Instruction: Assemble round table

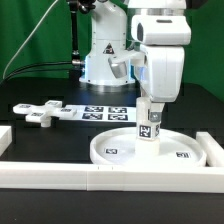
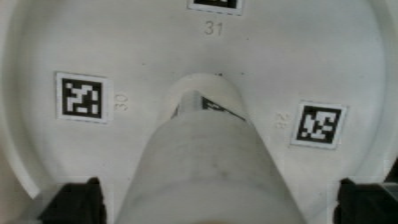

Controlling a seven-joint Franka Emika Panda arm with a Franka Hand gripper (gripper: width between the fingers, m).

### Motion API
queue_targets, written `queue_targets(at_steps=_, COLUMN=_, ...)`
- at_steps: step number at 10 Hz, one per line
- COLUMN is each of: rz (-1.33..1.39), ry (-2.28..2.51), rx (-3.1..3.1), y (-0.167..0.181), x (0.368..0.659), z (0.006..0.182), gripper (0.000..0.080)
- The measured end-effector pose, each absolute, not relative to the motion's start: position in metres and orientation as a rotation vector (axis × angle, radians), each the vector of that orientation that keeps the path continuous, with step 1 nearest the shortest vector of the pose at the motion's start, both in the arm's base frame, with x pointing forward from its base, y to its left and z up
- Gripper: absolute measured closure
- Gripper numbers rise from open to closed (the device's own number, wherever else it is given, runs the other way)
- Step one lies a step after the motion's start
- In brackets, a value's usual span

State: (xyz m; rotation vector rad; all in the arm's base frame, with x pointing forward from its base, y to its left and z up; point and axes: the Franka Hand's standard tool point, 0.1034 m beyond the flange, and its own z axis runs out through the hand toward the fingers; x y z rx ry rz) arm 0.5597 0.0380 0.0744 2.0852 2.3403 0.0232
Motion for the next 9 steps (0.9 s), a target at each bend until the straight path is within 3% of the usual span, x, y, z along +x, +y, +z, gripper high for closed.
queue_targets(at_steps=2, rz=0.02, ry=2.405, rx=1.987, y=0.0358, x=0.5614, z=0.0749, gripper=0.015)
queue_targets(at_steps=4, rz=0.018, ry=2.399, rx=1.995, y=0.0349, x=0.5612, z=0.0744, gripper=0.0398)
queue_targets(at_steps=9, rz=0.02, ry=2.18, rx=2.236, y=0.0349, x=0.5609, z=0.0742, gripper=0.0393)
